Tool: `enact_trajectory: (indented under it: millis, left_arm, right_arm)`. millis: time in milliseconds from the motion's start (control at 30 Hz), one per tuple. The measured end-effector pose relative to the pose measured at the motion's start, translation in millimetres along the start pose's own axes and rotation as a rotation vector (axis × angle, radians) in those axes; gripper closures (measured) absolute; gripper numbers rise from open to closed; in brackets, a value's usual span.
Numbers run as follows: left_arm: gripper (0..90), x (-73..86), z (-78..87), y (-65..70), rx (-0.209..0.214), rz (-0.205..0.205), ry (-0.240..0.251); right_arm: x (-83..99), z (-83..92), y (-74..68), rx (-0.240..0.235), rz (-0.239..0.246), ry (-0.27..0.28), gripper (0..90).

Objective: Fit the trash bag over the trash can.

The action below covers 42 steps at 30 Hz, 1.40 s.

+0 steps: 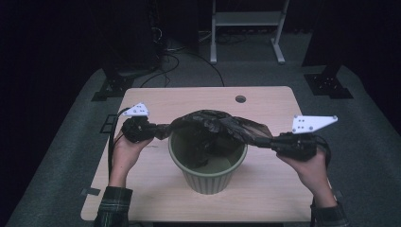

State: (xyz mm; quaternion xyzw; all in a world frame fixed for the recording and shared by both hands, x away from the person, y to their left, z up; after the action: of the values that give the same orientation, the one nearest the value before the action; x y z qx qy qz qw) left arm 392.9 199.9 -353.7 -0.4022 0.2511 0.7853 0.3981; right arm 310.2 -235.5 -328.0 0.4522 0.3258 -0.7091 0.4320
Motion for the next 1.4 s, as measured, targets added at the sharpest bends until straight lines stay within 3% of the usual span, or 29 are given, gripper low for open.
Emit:
enact_trajectory:
  millis: [167,467,533,733,1000,1133,1400]
  left_arm:
    - [89.9,0.0,-1.2,1.0,0.003,0.005,0.003]
    - [89.9,0.4,-2.1,1.4,0.007,0.007,0.005]
    - [89.9,0.7,-1.4,1.4,0.007,0.004,0.003]
    - [89.9,1.3,0.1,1.7,0.008,0.007,0.011]
    - [89.9,2.5,-1.2,0.9,0.011,0.01,0.012]
    - [89.9,4.4,-1.8,-1.1,0.015,0.02,0.01]
    - [90.0,8.0,-2.5,-4.0,-0.002,0.029,-0.009]
  right_arm:
    - [15.4,-0.3,-18.9,-0.043,0.003,-0.013,90.0]
    - [29.5,-33.1,-56.5,-0.17,0.041,-0.088,90.0]
    - [32.5,-39.7,-61.4,-0.179,0.048,-0.11,90.0]
    - [48.1,-58.8,-67.8,-0.216,0.035,-0.167,90.0]
    - [76.4,-88.2,-72.6,-0.224,0.024,-0.288,90.0]
    - [87.5,-97.8,-78.1,-0.253,0.008,-0.313,90.0]
    - [89.9,-112.4,-89.7,-0.266,0.033,-0.35,90.0]
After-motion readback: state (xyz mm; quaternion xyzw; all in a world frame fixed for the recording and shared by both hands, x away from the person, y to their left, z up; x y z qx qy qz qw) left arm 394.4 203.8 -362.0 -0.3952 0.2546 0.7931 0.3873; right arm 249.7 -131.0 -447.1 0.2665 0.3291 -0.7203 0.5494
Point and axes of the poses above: each handheld gripper's, and its own axes: z roughly backward along the jaws, x roughly out of its underside, y roughly to its right, the point moved 2 cm from there along -z, roughly forward along the jaws, and after that the axes turned 1 degree about x, right-handed, at the moved point
